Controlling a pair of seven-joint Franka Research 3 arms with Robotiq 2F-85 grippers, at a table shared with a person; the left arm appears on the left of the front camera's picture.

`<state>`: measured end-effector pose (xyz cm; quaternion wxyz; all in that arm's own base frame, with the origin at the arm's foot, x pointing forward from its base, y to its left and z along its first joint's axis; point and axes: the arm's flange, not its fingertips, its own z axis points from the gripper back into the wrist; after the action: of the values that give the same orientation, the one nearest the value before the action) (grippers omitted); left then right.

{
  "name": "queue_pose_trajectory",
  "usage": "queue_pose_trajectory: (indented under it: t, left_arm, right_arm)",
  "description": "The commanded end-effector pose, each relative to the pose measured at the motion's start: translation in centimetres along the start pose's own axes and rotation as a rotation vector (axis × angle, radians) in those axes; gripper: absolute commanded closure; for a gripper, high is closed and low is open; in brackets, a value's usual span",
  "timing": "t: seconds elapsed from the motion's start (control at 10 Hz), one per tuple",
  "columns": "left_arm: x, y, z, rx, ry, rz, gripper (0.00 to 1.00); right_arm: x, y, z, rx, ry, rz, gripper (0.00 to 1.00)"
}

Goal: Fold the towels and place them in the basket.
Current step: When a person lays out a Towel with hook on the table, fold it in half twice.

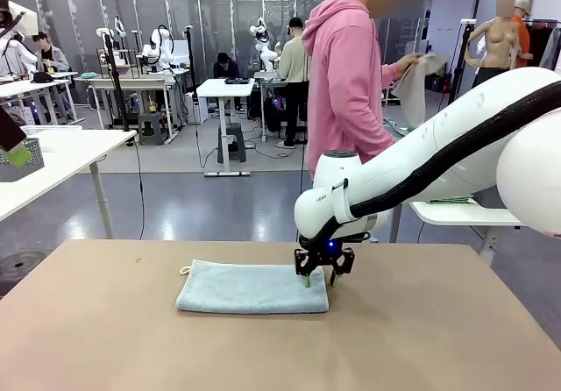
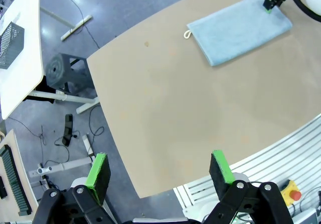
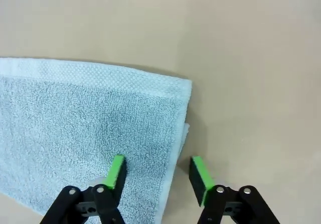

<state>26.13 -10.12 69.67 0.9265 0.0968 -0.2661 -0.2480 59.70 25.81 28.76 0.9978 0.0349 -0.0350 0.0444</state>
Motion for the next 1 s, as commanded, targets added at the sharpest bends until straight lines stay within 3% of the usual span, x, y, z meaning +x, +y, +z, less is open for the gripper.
queue_pose_trajectory:
  t: [0.0,0.1,0.9]
  left_arm:
    - [0.0,0.0,-0.1,0.01,-0.008,0.007,0.0]
    - [0.0,0.0,-0.1,0.01,-0.008,0.007,0.0]
    - [0.0,0.0,-0.1,0.01,-0.008,0.007,0.0]
  right_arm:
    - [0.1,0.2,-1.3,-0.012,0.023,-0.046,0.74]
    - [0.1,0.3,-1.5,-0.011,0.038,-0.048,1.0]
    - [-0.2,0.5,0.9,-0.023,0.022,-0.036,1.0]
